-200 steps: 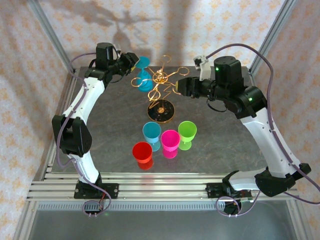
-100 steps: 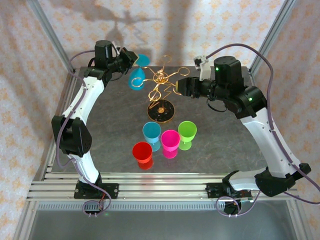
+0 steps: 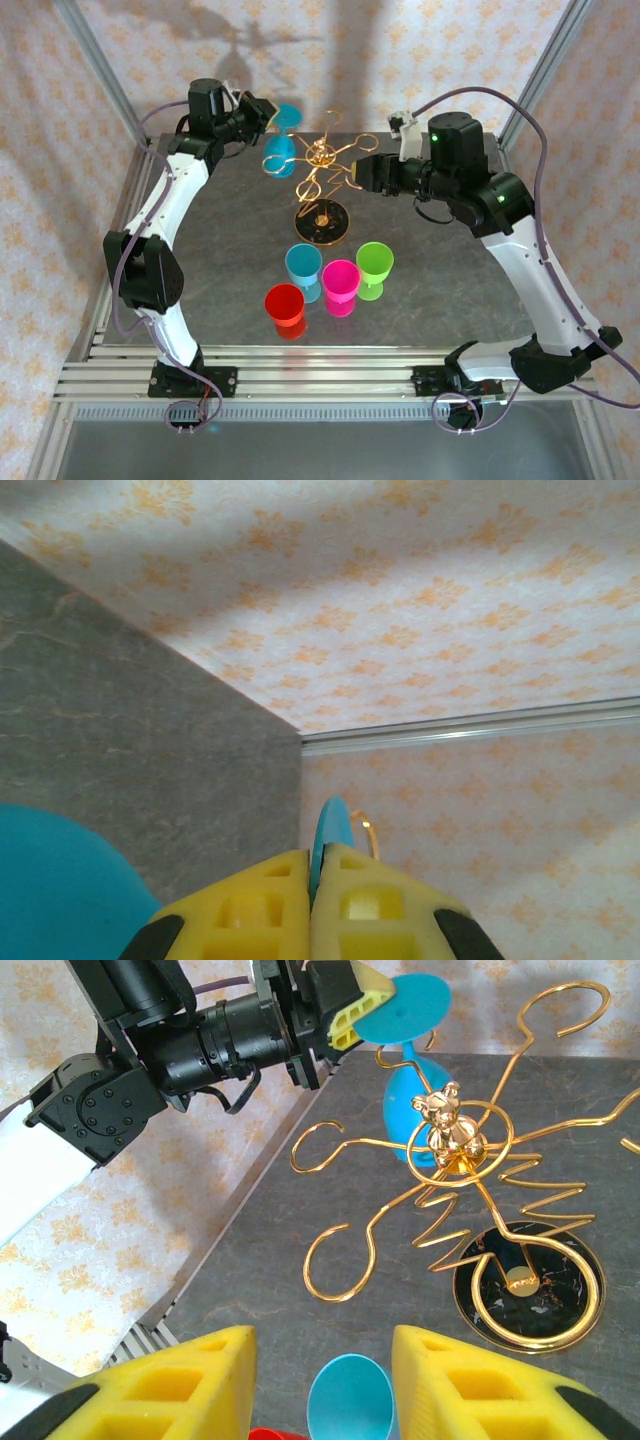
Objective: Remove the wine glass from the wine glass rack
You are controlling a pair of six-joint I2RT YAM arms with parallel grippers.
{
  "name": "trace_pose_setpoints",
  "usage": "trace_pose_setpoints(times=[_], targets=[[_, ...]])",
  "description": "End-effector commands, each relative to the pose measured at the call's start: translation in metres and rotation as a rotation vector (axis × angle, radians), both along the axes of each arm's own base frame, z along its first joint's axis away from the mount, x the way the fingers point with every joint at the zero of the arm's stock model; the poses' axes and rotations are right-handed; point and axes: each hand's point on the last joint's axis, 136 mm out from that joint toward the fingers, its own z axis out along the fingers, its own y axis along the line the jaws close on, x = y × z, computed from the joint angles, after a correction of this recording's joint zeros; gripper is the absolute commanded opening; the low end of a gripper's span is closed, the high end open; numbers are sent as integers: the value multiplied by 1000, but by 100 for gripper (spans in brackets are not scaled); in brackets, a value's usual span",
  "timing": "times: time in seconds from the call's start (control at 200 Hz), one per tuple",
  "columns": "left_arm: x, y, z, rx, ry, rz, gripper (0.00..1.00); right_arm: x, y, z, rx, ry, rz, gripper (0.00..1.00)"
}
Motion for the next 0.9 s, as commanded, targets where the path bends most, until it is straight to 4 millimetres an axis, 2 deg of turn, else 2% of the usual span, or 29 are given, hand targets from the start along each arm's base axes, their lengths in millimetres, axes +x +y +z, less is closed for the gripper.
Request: trace_pose_setpoints(times=[0.0,0.455,0.896], targets=[[-1,-12,20,-57,-57,-42,0,-5,-6,19,18,-46,-6,40],[-11,-31,23,-14,-55,-148,0,-4,-5,19,21,-43,-2,40],[-21,-41,22,45,-40,-199,0,-4,-5,20,25,-47,-2,40]])
